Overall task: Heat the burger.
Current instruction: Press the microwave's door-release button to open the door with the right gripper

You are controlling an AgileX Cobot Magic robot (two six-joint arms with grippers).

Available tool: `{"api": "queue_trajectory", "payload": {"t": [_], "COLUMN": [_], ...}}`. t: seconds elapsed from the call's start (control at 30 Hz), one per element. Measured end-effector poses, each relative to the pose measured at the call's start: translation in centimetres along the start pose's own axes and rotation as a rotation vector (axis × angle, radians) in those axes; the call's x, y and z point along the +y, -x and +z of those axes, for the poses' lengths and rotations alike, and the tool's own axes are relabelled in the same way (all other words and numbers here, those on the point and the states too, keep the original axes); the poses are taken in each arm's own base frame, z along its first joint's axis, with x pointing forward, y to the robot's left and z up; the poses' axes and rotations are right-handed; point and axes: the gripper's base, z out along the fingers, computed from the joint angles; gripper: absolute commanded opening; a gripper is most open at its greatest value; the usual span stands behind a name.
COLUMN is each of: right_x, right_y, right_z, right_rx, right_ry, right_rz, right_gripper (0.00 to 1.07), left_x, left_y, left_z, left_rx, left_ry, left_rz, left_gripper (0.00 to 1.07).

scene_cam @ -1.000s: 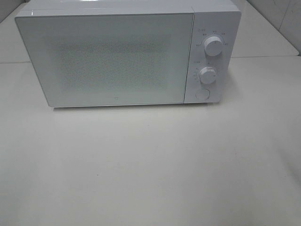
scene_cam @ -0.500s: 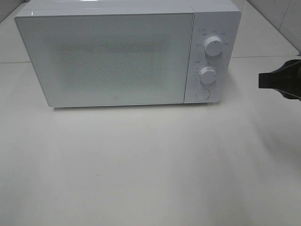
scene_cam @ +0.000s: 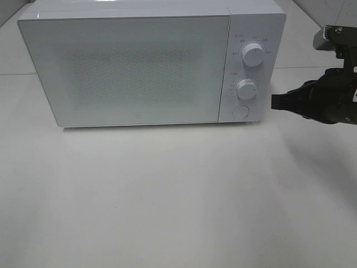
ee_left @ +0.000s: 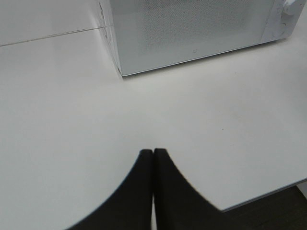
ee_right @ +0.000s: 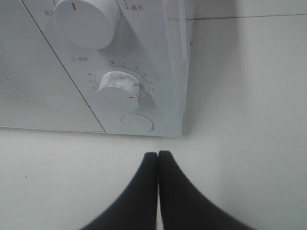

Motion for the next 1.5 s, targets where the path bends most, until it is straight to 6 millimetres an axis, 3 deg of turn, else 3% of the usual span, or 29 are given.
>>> {"api": "queue_trajectory", "payload": {"t": [0.23, 0.3, 0.63, 1.0, 1.3, 1.5], "right_x": [0.5, 2.4, 5.8, 4.8, 4.8, 4.9], "right_y": [-0.8, -1.6, -3.5, -4.6, -4.0, -4.5], "right_z": [1.8, 2.3, 3.5, 5.5, 7.8, 9.0], "right_rx": [-0.032, -0.016, 0.014, -0.005, -0.026, -0.008], "right_ry": [0.034, 0.101, 0.215, 0.103, 0.064, 0.060], "right_rz": [-0.004, -0.048, -0.104, 0.028, 0.130, 0.346], "right_gripper": [0.00, 0.00, 0.00, 0.00, 0.00, 0.00], "left_x": [0.0, 0.0, 0.0, 0.0, 0.0, 0.0], "left_y": [0.0, 0.0, 0.0, 0.0, 0.0, 0.0], "left_z": [0.0, 0.0, 0.0, 0.0, 0.0, 0.0], "left_rx": [0.000, 0.000, 0.000, 0.000, 0.000, 0.000], "left_ry": [0.000, 0.000, 0.000, 0.000, 0.000, 0.000], "left_rz": [0.000, 0.000, 0.000, 0.000, 0.000, 0.000], "left_gripper": [0.00, 0.00, 0.00, 0.00, 0.00, 0.00]}}
